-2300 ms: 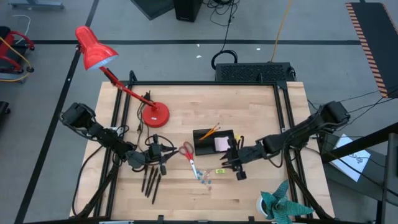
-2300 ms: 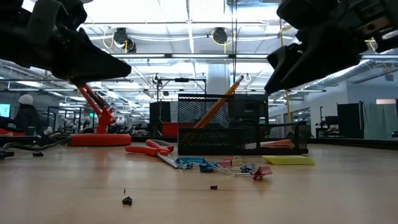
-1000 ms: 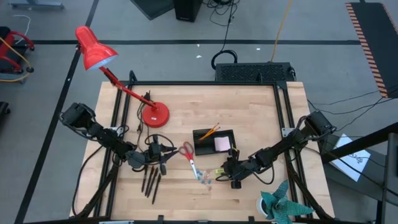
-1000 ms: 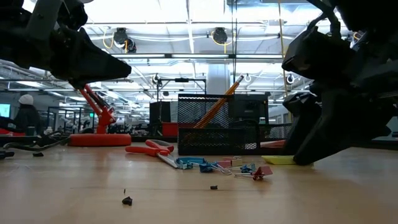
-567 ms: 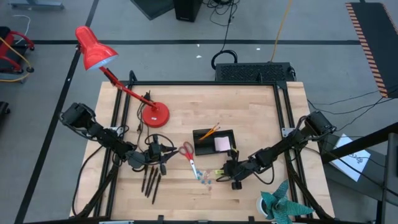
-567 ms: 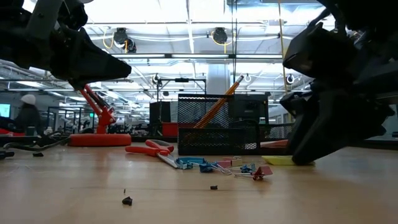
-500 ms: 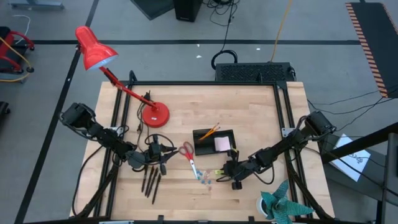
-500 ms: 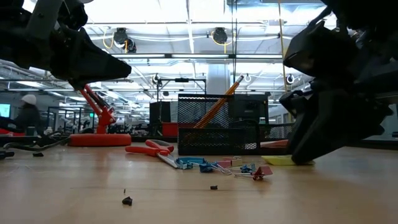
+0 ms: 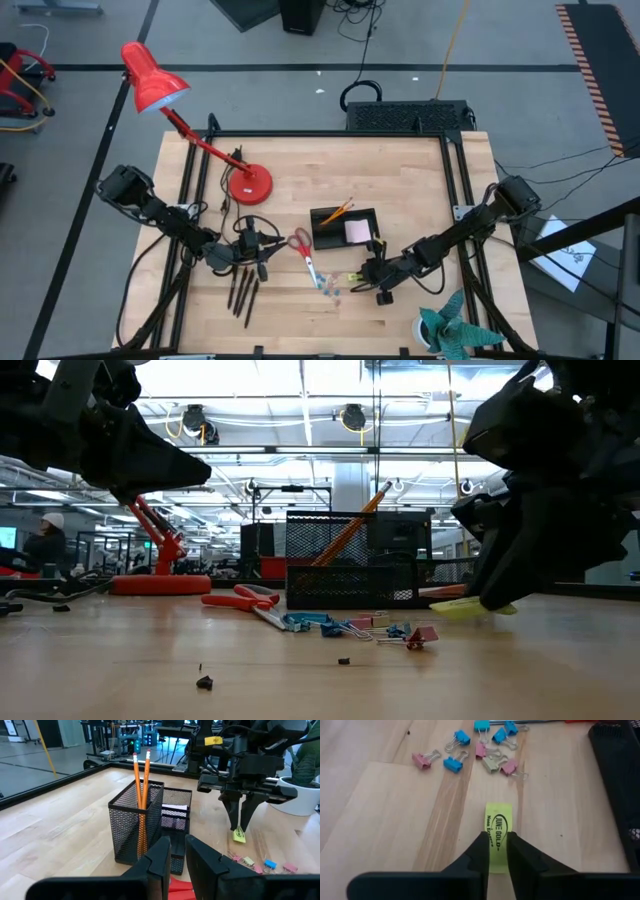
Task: Pick and place office supplies into organizer
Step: Put the yellow eraser into the black desk organizer
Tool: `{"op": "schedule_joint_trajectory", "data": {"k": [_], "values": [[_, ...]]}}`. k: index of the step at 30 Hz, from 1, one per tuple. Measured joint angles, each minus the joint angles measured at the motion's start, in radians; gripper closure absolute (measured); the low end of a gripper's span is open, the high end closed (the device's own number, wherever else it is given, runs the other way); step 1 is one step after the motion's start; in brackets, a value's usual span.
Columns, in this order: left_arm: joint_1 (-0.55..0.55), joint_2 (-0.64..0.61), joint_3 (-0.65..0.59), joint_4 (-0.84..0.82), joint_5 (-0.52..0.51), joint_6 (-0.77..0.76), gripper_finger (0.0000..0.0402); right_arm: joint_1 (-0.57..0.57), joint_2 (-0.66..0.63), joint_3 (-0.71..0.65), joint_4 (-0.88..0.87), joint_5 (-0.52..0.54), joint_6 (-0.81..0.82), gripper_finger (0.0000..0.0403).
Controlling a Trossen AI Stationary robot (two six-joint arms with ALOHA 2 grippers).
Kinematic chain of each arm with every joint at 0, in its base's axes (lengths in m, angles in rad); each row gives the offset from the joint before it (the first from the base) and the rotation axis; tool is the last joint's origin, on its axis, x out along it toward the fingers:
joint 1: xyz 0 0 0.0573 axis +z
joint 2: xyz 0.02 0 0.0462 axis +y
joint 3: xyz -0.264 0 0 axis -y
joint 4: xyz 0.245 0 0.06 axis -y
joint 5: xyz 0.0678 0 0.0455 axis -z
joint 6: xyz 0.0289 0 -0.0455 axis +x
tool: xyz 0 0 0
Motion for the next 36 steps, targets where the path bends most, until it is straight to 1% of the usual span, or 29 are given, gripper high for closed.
{"op": "schedule_joint_trajectory", "data": {"k": [10,18,22,26,31,36], "values": [[0.0,0.0,0.0,0.0,0.0,0.0,0.0334,-0.004,-0.017,0.001,0.009,0.013,-0.019,0.0359],[0.0,0.0,0.0,0.0,0.0,-0.001,0.0334,-0.035,-0.124,0.002,0.009,0.014,-0.085,0.036],[0.0,0.0,0.0,0.0,0.0,-0.001,0.0334,-0.088,-0.186,0.003,0.008,0.014,-0.128,0.036],[0.0,0.0,0.0,0.0,0.0,-0.001,0.0334,-0.141,-0.22,0.003,0.003,0.012,-0.159,0.036],[0.0,0.0,0.0,0.0,0.0,0.001,0.0334,-0.221,-0.222,0.026,-0.025,-0.068,-0.205,0.036],[0.0,0.0,0.0,0.0,0.0,0.002,0.0334,-0.291,-0.222,0.065,-0.078,-0.118,-0.254,0.036]]}}
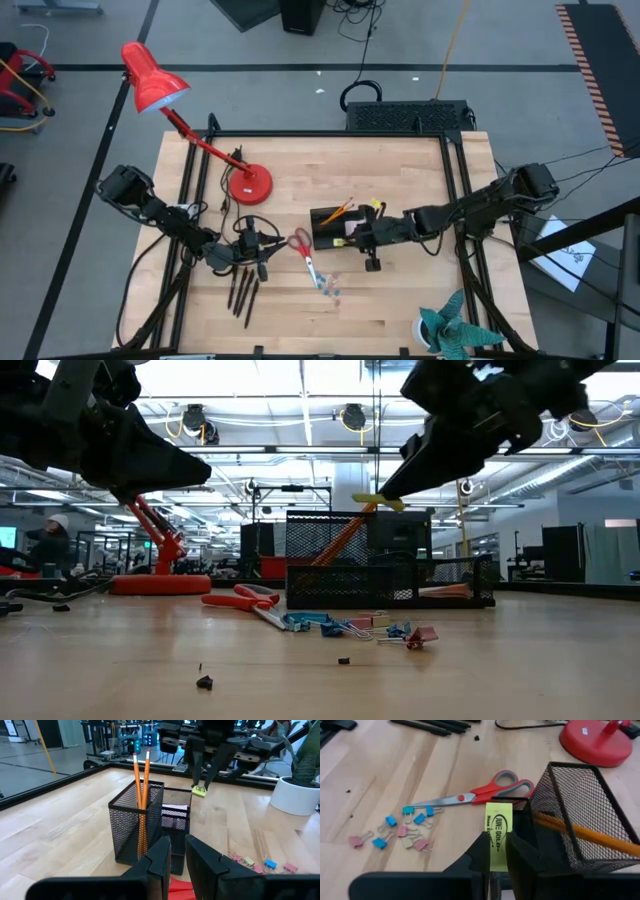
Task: Pick and place office supplies into organizer
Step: Put the yellow eraser into the black desk organizer
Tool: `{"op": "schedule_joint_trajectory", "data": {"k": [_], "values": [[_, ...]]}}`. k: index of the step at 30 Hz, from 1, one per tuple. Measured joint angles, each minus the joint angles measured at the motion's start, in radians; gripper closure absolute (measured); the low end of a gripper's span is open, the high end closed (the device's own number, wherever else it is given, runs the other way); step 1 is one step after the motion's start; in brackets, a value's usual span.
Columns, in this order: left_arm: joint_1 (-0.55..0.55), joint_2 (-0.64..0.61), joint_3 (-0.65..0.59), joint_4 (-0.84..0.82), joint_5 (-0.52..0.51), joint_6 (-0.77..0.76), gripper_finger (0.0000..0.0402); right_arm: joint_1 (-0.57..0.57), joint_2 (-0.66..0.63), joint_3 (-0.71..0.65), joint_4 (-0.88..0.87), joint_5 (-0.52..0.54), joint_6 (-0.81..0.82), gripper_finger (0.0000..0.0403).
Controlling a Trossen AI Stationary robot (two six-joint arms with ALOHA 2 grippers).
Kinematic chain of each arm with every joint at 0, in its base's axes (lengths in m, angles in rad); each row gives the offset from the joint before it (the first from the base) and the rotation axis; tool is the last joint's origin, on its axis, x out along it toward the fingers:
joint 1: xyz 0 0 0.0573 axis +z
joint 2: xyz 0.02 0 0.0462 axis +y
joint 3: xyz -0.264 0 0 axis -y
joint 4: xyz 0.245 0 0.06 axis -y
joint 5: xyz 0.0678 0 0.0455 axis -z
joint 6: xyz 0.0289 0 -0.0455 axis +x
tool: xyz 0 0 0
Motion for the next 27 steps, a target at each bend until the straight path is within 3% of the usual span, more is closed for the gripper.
{"op": "schedule_joint_trajectory", "data": {"k": [10,18,27], "values": [[0.0,0.0,0.0,0.0,0.0,0.006,0.0334,-0.089,0.078,0.021,0.016,-0.127,-0.054,0.036],[0.0,0.0,0.0,0.001,0.0,0.013,0.0334,-0.145,0.178,0.021,0.166,-0.126,-0.094,0.036],[0.0,0.0,0.0,0.001,-0.001,0.026,0.0334,-0.152,0.2,0.021,0.165,-0.129,-0.126,0.036]]}}
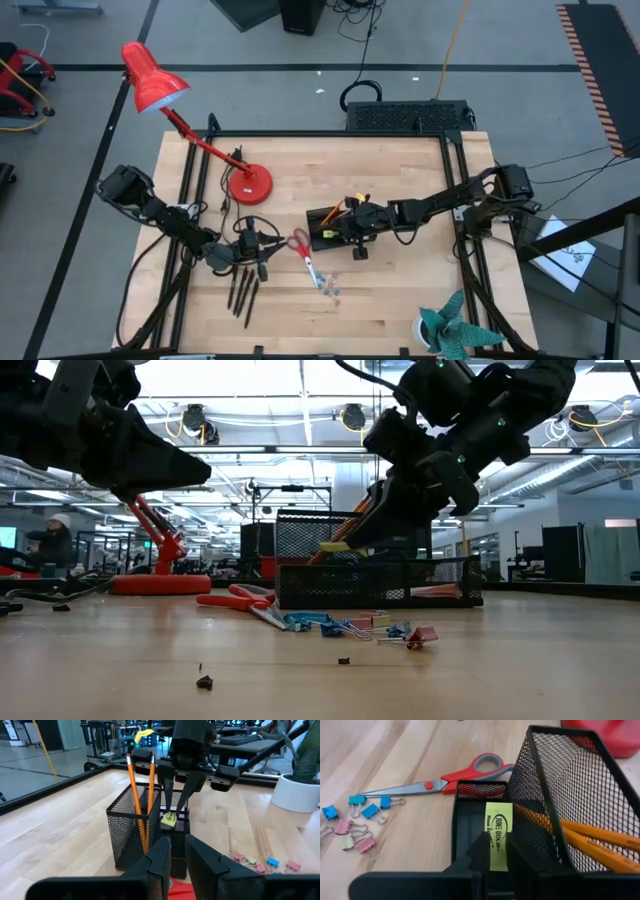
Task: Pick and place office supplies into organizer
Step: Put the yellow eraser into the black desk organizer, then put the black pen into the black desk organizer
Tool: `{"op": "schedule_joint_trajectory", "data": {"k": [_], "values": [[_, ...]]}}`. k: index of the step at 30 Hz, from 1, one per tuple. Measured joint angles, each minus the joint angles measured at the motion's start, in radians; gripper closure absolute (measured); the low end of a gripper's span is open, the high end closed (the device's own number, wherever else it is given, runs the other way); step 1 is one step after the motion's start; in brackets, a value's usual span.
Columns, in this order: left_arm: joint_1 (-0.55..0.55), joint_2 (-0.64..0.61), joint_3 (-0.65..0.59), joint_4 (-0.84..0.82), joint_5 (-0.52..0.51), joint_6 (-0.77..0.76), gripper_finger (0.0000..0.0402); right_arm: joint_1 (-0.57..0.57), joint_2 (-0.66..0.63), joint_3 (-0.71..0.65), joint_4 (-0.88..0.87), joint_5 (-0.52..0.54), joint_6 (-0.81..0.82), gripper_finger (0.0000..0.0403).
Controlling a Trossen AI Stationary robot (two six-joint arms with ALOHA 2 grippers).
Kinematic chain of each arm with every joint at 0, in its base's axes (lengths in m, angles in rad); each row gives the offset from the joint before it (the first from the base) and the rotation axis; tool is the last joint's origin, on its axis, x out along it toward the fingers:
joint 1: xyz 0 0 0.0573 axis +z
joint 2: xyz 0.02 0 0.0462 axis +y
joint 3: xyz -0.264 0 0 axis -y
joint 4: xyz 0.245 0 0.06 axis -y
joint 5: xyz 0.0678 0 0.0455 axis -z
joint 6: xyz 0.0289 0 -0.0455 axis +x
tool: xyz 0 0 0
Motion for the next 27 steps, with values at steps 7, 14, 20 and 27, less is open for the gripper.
{"op": "schedule_joint_trajectory", "data": {"k": [7,14,20,27], "values": [[0.0,0.0,0.0,0.0,0.0,0.002,0.0334,0.0,0.0,0.0,0.0,-0.052,-0.018,0.036],[0.0,0.0,0.0,0.0,0.0,0.001,0.0334,0.0,0.0,0.0,-0.001,-0.033,0.025,0.0337],[0.0,0.0,0.0,0.0,0.0,0.001,0.0334,0.001,-0.001,0.0,0.0,0.0,0.032,0.0298],[0.0,0.0,0.0,0.0,0.0,0.0,0.0334,0.011,-0.001,0.0,0.008,0.0,0.035,0.0277]]}}
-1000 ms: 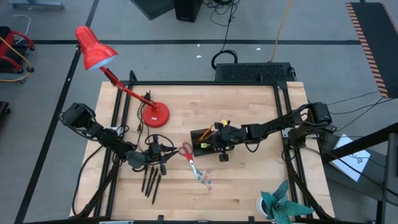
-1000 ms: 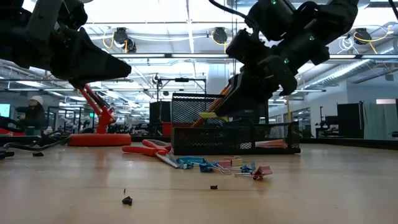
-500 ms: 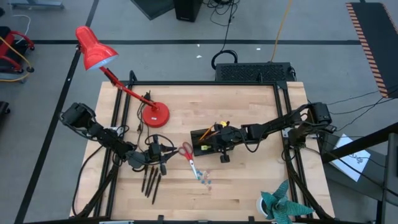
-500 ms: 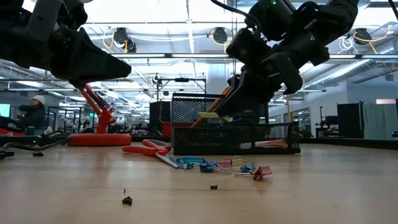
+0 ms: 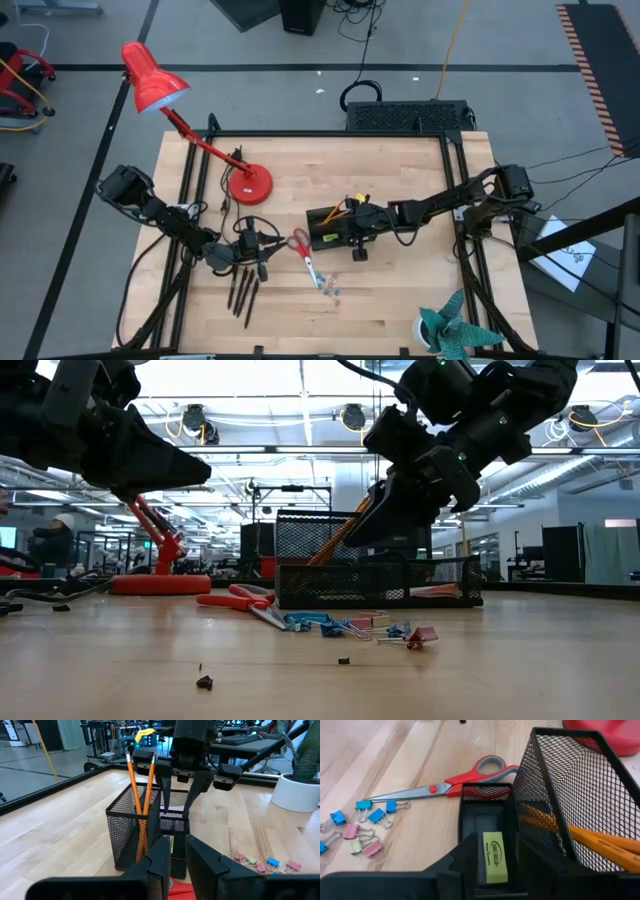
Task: Pick and place office supplies into organizer
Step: Put the black pen into the black desk organizer
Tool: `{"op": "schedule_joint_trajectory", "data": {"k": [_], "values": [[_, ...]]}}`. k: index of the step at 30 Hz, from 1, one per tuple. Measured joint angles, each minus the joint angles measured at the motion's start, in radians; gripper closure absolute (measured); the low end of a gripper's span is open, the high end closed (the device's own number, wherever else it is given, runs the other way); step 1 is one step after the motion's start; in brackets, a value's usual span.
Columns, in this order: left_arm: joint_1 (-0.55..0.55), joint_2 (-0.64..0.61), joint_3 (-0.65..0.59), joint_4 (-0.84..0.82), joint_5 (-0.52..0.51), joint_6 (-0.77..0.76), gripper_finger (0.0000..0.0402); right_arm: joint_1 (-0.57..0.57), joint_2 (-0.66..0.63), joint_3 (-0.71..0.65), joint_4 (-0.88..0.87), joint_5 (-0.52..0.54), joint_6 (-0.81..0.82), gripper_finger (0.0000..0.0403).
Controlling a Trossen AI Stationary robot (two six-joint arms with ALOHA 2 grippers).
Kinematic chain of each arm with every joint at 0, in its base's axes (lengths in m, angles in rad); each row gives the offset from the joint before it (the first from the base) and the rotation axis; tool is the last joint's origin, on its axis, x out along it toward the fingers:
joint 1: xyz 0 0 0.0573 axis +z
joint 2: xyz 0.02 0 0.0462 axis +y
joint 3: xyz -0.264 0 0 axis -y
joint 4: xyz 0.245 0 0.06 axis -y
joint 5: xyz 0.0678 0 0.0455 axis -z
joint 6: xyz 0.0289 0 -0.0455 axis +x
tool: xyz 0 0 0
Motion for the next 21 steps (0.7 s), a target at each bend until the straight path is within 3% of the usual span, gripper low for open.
{"op": "schedule_joint_trajectory", "data": {"k": [9,13,18,21], "values": [[0.0,0.0,0.0,0.0,0.0,0.0,0.0334,0.087,-0.123,0.0,-0.011,0.004,-0.056,0.0286],[0.0,0.0,0.0,-0.001,0.0,0.003,0.0334,0.141,-0.257,0.0,-0.096,0.006,-0.108,0.0317],[0.0,0.0,0.0,0.0,0.0,0.006,0.0334,0.191,-0.466,0.001,-0.223,0.083,-0.14,0.039],[0.0,0.0,0.0,0.002,0.0,0.003,0.0334,0.221,-0.598,0.001,-0.323,0.13,-0.141,0.0393]]}}
